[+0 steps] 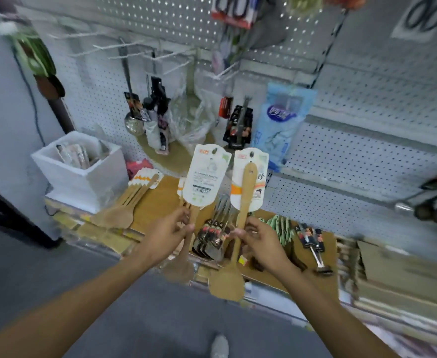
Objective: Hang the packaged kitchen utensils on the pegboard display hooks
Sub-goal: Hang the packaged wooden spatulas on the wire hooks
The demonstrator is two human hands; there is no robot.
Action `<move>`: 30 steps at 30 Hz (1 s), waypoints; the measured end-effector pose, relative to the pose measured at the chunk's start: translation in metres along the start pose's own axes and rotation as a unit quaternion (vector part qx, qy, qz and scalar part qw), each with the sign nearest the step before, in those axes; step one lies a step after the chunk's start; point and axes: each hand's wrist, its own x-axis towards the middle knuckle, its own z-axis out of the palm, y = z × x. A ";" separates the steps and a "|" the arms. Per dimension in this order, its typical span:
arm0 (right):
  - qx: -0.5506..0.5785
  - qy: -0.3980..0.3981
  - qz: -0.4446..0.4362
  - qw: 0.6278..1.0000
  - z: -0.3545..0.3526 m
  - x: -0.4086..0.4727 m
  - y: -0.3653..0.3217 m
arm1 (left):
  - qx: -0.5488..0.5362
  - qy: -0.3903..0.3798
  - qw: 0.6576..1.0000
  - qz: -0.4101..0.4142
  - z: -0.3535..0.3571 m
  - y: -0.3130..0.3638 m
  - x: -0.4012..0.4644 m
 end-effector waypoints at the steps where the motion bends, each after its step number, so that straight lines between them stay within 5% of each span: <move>1: 0.005 0.019 0.003 1.000 -0.008 -0.009 0.000 | -0.009 -0.013 1.000 0.009 0.005 0.004 0.001; 16: 0.017 0.226 0.051 0.973 -0.156 -0.143 0.045 | -0.030 -0.148 0.981 0.126 0.139 0.123 0.009; 30: 0.020 0.327 0.083 0.941 -0.375 -0.299 0.143 | -0.017 -0.229 0.957 0.175 0.374 0.291 -0.006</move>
